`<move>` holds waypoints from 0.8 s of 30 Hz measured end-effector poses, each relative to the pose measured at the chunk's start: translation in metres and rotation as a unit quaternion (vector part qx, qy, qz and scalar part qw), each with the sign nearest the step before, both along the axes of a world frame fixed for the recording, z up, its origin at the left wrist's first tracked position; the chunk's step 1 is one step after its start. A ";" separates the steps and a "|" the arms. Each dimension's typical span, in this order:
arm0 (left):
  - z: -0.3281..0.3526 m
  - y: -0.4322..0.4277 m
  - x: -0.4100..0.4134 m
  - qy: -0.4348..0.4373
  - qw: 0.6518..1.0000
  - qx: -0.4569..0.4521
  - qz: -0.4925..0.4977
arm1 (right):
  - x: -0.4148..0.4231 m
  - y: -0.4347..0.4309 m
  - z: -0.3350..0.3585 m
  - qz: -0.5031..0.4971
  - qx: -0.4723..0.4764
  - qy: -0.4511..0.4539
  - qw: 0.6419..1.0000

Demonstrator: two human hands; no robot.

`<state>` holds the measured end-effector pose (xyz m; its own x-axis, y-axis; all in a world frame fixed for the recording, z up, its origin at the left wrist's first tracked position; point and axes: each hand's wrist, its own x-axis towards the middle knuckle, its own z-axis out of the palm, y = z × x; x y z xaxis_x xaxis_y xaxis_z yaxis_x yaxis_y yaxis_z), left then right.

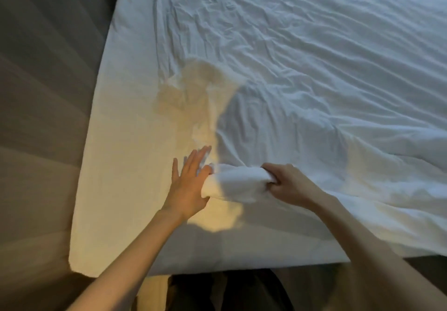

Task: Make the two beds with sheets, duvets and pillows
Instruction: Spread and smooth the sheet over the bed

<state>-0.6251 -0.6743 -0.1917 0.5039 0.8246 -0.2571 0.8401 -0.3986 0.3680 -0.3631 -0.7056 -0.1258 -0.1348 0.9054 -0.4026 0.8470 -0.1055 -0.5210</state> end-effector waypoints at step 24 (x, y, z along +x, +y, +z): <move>0.144 -0.161 -0.066 0.142 0.938 -0.210 -0.235 | -0.122 -0.226 0.054 -0.264 -0.091 -0.048 0.959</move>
<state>-0.6913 -0.8350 -0.0475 0.6490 0.3241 -0.6884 0.6953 -0.6199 0.3637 -0.4852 -0.9319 -0.0715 0.3680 0.7506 -0.5488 0.6938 -0.6146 -0.3754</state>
